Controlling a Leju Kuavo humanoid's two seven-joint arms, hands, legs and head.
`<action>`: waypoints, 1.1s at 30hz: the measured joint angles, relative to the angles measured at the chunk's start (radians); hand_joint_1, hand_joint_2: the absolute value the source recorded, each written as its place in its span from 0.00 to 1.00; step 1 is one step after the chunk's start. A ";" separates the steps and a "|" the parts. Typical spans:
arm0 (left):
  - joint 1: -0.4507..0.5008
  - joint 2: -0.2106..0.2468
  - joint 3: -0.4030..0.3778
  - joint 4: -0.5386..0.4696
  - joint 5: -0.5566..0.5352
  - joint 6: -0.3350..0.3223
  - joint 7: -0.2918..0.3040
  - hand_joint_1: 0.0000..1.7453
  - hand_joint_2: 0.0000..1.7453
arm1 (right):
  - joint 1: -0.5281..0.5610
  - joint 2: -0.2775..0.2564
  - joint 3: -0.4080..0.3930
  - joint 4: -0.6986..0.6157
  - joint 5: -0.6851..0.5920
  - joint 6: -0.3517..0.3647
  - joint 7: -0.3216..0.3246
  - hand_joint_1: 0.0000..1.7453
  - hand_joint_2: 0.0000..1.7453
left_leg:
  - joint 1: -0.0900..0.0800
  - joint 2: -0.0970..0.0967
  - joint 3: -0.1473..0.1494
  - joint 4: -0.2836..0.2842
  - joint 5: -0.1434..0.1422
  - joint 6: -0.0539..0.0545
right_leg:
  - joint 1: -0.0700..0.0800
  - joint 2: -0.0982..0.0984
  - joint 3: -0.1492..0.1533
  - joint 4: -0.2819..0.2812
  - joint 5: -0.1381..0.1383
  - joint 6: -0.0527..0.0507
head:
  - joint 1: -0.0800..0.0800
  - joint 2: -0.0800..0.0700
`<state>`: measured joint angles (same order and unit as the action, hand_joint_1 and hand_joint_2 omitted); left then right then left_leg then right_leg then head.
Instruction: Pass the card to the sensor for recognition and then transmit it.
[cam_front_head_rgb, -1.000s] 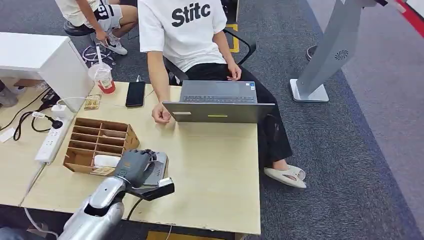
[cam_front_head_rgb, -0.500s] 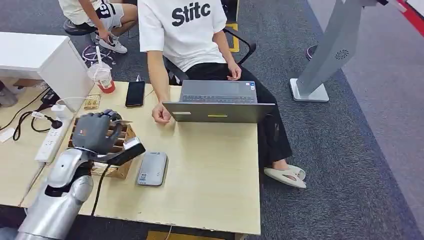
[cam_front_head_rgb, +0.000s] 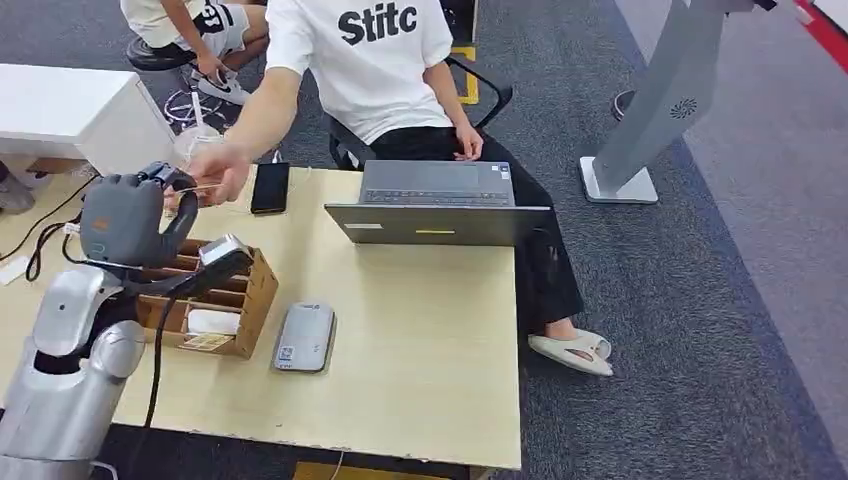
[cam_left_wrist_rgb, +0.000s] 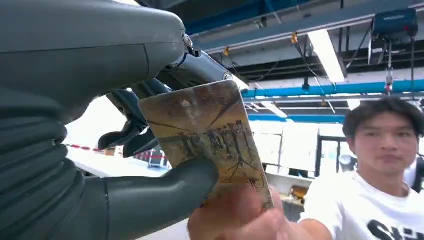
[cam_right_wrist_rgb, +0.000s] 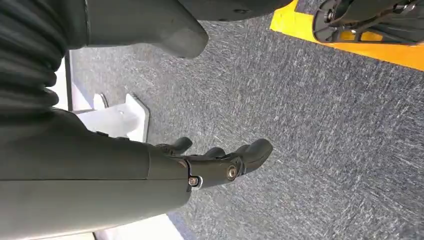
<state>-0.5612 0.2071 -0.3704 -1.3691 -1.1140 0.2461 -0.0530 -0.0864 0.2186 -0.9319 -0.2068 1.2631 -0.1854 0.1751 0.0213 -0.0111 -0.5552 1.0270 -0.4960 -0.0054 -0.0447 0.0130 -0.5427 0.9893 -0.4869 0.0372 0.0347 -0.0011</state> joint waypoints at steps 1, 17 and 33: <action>0.000 0.001 0.000 0.000 -0.016 0.014 0.001 1.00 1.00 | 0.000 0.000 0.000 0.000 0.003 0.000 0.000 0.00 1.00 | 0.000 0.000 0.000 0.000 0.000 0.000 | 0.000 0.000 0.000 0.000 0.000 0.000 | 0.000 0.000; 0.012 -0.026 0.000 0.003 -0.122 0.098 0.014 0.00 1.00 | -0.001 0.005 0.000 0.000 0.003 0.000 0.001 0.00 1.00 | 0.000 0.000 0.000 0.000 0.000 0.000 | 0.000 0.000 -0.001 0.000 0.000 0.000 | 0.000 0.000; 0.080 -0.044 0.000 -0.013 -0.075 0.082 0.029 0.00 1.00 | -0.001 0.006 -0.002 0.000 -0.015 -0.005 0.001 0.00 1.00 | 0.000 0.000 0.000 0.000 0.000 0.000 | 0.000 0.000 -0.001 0.000 0.000 0.000 | 0.000 0.000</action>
<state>-0.4813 0.1633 -0.3708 -1.3821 -1.1887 0.3285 -0.0244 -0.0878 0.2243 -0.9334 -0.2068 1.2486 -0.1900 0.1759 0.0213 -0.0109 -0.5555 1.0270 -0.4960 -0.0054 -0.0447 0.0134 -0.5434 0.9893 -0.4868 0.0372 0.0347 -0.0011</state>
